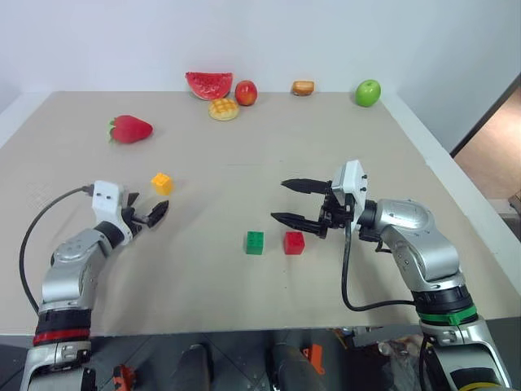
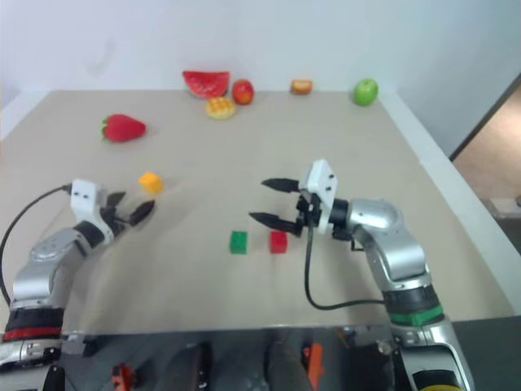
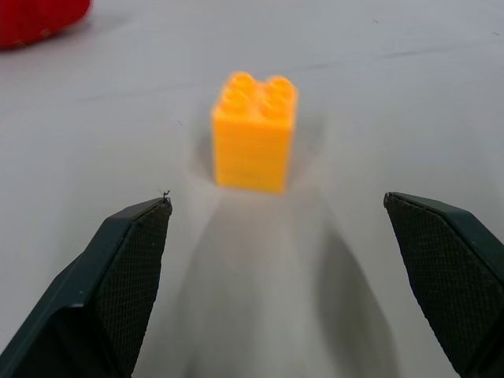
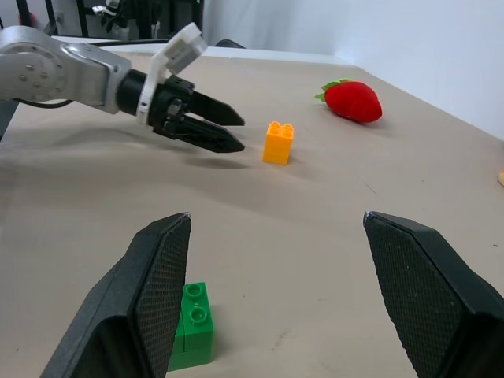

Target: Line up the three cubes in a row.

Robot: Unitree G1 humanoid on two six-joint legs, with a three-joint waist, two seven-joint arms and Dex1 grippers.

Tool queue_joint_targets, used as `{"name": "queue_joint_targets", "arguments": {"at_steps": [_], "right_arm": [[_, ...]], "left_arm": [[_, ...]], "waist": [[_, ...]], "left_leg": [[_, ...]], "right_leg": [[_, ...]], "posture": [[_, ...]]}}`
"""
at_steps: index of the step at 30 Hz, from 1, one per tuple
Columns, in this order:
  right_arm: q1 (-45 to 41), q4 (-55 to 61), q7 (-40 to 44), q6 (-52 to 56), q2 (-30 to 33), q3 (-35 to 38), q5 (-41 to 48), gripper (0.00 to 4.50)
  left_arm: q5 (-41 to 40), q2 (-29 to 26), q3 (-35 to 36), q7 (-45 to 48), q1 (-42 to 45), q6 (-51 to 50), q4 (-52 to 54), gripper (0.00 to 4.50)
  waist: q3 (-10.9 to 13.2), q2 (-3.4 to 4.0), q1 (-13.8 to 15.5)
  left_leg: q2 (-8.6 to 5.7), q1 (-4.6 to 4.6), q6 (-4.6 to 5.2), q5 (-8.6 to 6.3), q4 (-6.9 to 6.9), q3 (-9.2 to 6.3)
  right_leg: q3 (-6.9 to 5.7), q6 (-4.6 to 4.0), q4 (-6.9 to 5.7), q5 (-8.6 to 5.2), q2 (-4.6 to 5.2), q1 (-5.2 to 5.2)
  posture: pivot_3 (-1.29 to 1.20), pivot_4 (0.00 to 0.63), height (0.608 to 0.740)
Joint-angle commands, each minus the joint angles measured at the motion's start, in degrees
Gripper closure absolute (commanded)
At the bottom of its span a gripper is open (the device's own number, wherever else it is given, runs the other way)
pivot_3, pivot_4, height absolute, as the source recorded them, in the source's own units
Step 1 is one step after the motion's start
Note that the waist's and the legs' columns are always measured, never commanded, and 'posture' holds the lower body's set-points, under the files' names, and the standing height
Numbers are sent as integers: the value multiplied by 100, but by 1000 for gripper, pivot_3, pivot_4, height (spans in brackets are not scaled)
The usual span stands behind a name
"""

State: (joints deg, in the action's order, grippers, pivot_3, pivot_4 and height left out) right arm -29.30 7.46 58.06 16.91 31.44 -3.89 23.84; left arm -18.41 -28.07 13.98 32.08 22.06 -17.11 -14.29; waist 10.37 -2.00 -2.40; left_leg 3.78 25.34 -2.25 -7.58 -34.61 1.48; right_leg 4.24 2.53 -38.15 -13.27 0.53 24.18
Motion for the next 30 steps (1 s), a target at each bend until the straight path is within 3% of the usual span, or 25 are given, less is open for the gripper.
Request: {"name": "queue_joint_targets", "arguments": {"at_steps": [1, 15, 26, 27, 30], "right_arm": [[19, 435, -247, 26, -54, 136, 60, 873], [25, 1058, -1223, 563, -700, 246, 525, 873], [78, 1073, -1293, 587, -746, 226, 459, 873], [77, 1058, -1285, 584, -734, 231, 455, 873], [82, 1041, -1271, 589, -709, 234, 450, 873]], "left_arm": [[205, -88, -62, 122, 411, 522, -693, 27], [575, 3, -321, 407, 1458, 1528, -2583, 27], [607, 132, -352, 609, 1723, 1844, -2978, 27], [598, 140, -344, 630, 1703, 1860, -2949, 557], [594, 151, -319, 679, 1655, 1878, -2884, 1593]], "waist": [[0, 0, 1], [0, 0, 0], [-1, -1, -1], [-1, -1, -1], [-1, -1, -1]], "left_leg": [[0, 1, 0, 0, 2, 0], [1, 2, 0, 2, 8, -3], [1, 5, -3, 4, 12, -3], [1, 5, -3, 4, 12, -2], [1, 7, -3, 4, 12, -2]], "right_leg": [[0, 1, 0, 0, 0, 2], [-2, 15, -1, 13, -4, 4], [-1, 24, 0, 13, -4, 6], [-1, 25, 1, 13, -4, 6], [-1, 26, 1, 13, -3, 6]], "posture": [[0, 150, 740], [0, 150, 740], [0, 150, 740], [0, 150, 740], [0, 150, 740]]}}
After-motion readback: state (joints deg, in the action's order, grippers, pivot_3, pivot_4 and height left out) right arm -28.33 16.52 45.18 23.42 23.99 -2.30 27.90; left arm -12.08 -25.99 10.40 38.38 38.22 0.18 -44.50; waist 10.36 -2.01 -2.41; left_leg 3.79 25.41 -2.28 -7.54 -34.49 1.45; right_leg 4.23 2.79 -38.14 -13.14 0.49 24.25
